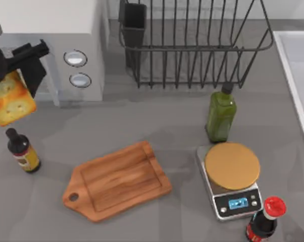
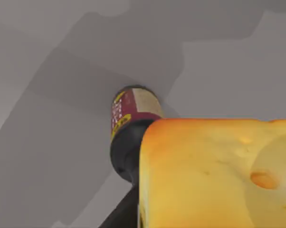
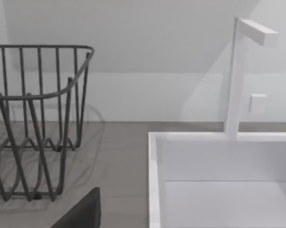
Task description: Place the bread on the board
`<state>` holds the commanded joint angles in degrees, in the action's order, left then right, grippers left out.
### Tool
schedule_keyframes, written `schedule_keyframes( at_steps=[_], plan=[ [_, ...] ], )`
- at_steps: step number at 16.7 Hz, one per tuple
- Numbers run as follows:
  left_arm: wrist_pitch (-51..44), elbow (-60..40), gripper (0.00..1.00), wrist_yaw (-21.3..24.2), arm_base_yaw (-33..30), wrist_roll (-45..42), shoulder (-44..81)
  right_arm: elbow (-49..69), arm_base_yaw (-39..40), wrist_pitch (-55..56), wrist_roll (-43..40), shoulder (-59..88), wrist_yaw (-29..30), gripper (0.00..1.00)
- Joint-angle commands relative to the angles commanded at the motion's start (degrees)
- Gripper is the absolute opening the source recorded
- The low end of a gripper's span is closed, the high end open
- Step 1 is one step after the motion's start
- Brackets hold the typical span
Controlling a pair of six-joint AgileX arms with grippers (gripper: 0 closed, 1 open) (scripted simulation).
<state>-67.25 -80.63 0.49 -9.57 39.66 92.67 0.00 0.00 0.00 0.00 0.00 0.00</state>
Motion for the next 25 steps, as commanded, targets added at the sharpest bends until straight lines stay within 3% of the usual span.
schedule_keyframes(
  at_steps=[7,12,16,25],
  plan=[
    [2.65,2.09,0.00,1.20,-16.79,53.68,4.44,0.00,0.00,0.00,0.00,0.00,0.00,1.00],
    [5.61,4.03,0.00,0.55,-24.10,77.29,9.38,0.00,0.00,0.00,0.00,0.00,0.00,1.00],
    [7.05,5.06,0.00,-0.33,-26.74,85.52,12.41,0.00,0.00,0.00,0.00,0.00,0.00,1.00],
    [7.87,5.54,0.00,-0.32,-26.53,85.95,12.70,0.00,0.00,0.00,0.00,0.00,0.00,1.00]
  ],
)
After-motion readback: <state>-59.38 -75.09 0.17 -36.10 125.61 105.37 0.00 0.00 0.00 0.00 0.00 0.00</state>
